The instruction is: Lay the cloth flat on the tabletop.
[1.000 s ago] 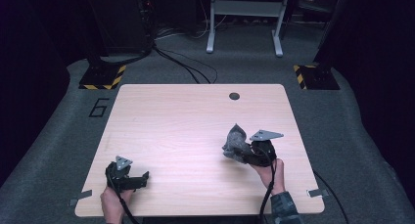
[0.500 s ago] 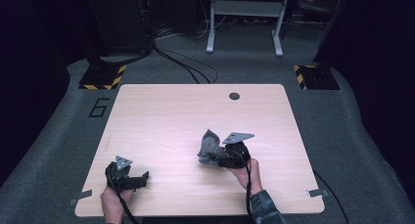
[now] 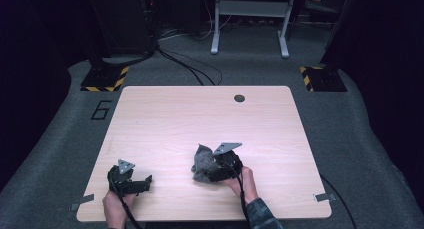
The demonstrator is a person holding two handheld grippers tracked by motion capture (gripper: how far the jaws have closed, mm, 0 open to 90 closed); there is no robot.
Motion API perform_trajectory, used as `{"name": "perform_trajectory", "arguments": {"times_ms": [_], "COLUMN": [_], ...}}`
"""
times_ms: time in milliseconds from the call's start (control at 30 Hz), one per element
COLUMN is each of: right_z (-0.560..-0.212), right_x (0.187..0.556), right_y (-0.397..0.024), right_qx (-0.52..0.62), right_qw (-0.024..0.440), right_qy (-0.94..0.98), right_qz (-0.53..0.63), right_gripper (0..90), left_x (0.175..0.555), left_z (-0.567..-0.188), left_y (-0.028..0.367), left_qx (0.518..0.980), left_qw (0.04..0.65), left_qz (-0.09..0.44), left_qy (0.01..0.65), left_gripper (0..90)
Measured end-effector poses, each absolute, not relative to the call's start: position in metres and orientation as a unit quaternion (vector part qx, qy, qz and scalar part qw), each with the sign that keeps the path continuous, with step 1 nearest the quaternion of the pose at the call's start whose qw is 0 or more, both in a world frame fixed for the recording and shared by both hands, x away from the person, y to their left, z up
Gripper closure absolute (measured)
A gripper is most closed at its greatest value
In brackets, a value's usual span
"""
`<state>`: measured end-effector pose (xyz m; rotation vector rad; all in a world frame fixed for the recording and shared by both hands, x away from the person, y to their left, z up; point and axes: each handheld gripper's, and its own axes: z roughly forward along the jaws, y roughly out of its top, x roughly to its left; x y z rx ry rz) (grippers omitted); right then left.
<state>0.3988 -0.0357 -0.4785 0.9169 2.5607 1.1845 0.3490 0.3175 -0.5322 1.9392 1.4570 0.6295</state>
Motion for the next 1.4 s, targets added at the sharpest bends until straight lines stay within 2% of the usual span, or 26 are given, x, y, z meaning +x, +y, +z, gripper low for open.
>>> {"name": "perform_trajectory", "arguments": {"times_ms": [300, 333, 367, 400, 433, 533, 667, 800, 967, 1000, 1033, 1067, 1133, 1267, 1300, 1400], "right_z": [-0.451, -0.451, -0.446, -0.446, -0.441, -0.439, -0.441, -0.441, -0.437, -0.437, -0.437, -0.438, -0.441, -0.444, -0.444, -0.445], "right_x": [0.398, 0.398, 0.398, 0.398, 0.399, 0.402, 0.41, 0.416, 0.429, 0.43, 0.43, 0.431, 0.432, 0.432, 0.431, 0.431], "right_y": [-0.041, -0.041, -0.039, -0.039, -0.037, -0.035, -0.025, -0.017, -0.005, -0.003, -0.003, 0.0, 0.003, 0.004, 0.003, 0.002], "right_qx": [0.315, 0.315, 0.318, 0.318, 0.319, 0.322, 0.323, 0.32, 0.323, 0.319, 0.319, 0.319, 0.315, 0.311, 0.312, 0.313], "right_qw": [0.103, 0.103, 0.109, 0.109, 0.113, 0.114, 0.112, 0.111, 0.114, 0.119, 0.119, 0.121, 0.119, 0.117, 0.119, 0.122], "right_qy": [0.848, 0.848, 0.848, 0.848, 0.848, 0.848, 0.853, 0.854, 0.859, 0.86, 0.86, 0.862, 0.868, 0.873, 0.872, 0.872], "right_qz": [0.414, 0.414, 0.411, 0.411, 0.408, 0.406, 0.394, 0.394, 0.382, 0.38, 0.38, 0.376, 0.365, 0.357, 0.357, 0.356], "right_gripper": [26.9, 26.9, 29.8, 29.8, 33.5, 34.6, 35.4, 35.7, 37.9, 42.3, 42.3, 48.0, 56.4, 70.5, 76.9, 80.3], "left_x": [0.35, 0.35, 0.347, 0.347, 0.346, 0.346, 0.352, 0.356, 0.365, 0.366, 0.366, 0.368, 0.368, 0.37, 0.371, 0.372], "left_z": [-0.53, -0.53, -0.527, -0.527, -0.524, -0.522, -0.516, -0.512, -0.51, -0.51, -0.51, -0.509, -0.508, -0.508, -0.509, -0.511], "left_y": [0.316, 0.316, 0.314, 0.314, 0.311, 0.304, 0.285, 0.269, 0.247, 0.244, 0.244, 0.24, 0.231, 0.211, 0.205, 0.197], "left_qx": [0.736, 0.736, 0.729, 0.729, 0.73, 0.734, 0.742, 0.748, 0.765, 0.77, 0.77, 0.775, 0.786, 0.804, 0.811, 0.82], "left_qw": [0.306, 0.306, 0.317, 0.317, 0.339, 0.348, 0.384, 0.403, 0.421, 0.422, 0.422, 0.425, 0.438, 0.452, 0.449, 0.44], "left_qz": [0.238, 0.238, 0.248, 0.248, 0.234, 0.23, 0.198, 0.194, 0.164, 0.156, 0.156, 0.156, 0.145, 0.102, 0.097, 0.089], "left_qy": [0.555, 0.555, 0.554, 0.554, 0.546, 0.536, 0.513, 0.491, 0.46, 0.452, 0.452, 0.441, 0.411, 0.373, 0.362, 0.354], "left_gripper": [0.6, 3.4, 13.3, 14.9, 12.1, 11.3, 11.8, 15.1, 17.2, 18.8, 20.9, 20.9, 35.7, 42.3, 45.1, 49.6]}}
